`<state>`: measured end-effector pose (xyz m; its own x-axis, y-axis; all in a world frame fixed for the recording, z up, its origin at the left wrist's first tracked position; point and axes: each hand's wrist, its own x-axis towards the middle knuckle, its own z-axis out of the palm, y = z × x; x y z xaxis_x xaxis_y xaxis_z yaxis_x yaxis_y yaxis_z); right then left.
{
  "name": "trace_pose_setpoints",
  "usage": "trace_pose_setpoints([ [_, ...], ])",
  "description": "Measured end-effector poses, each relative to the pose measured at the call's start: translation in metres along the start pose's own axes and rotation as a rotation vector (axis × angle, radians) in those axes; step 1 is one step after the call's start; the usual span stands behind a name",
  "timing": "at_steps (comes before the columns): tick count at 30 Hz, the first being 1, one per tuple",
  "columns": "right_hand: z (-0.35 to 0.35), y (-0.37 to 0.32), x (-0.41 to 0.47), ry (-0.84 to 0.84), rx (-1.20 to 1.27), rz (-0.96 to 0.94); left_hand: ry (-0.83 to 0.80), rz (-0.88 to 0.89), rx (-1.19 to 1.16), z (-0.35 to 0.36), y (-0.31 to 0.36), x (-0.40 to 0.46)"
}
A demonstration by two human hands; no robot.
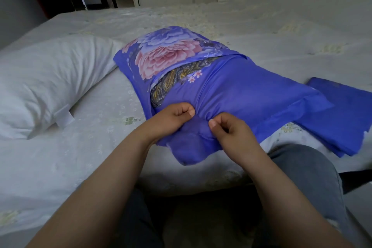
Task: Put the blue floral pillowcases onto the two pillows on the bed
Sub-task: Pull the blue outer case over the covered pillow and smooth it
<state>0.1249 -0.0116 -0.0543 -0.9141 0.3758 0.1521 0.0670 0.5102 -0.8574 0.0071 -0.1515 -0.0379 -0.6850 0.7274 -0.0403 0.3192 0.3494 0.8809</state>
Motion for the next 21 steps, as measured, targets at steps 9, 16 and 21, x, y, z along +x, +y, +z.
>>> trace_pose_setpoints([
  [9,0.001,-0.001,0.004,0.051,-0.286,0.005,0.58,0.26,0.608,0.027,0.0,-0.017],
  [16,-0.012,-0.023,0.018,-0.109,-0.611,-0.025,0.722,0.448,0.829,0.074,-0.014,-0.052],
  [21,-0.033,-0.059,0.05,-0.017,-0.728,-0.264,0.665,0.361,0.964,0.078,-0.022,-0.051],
])
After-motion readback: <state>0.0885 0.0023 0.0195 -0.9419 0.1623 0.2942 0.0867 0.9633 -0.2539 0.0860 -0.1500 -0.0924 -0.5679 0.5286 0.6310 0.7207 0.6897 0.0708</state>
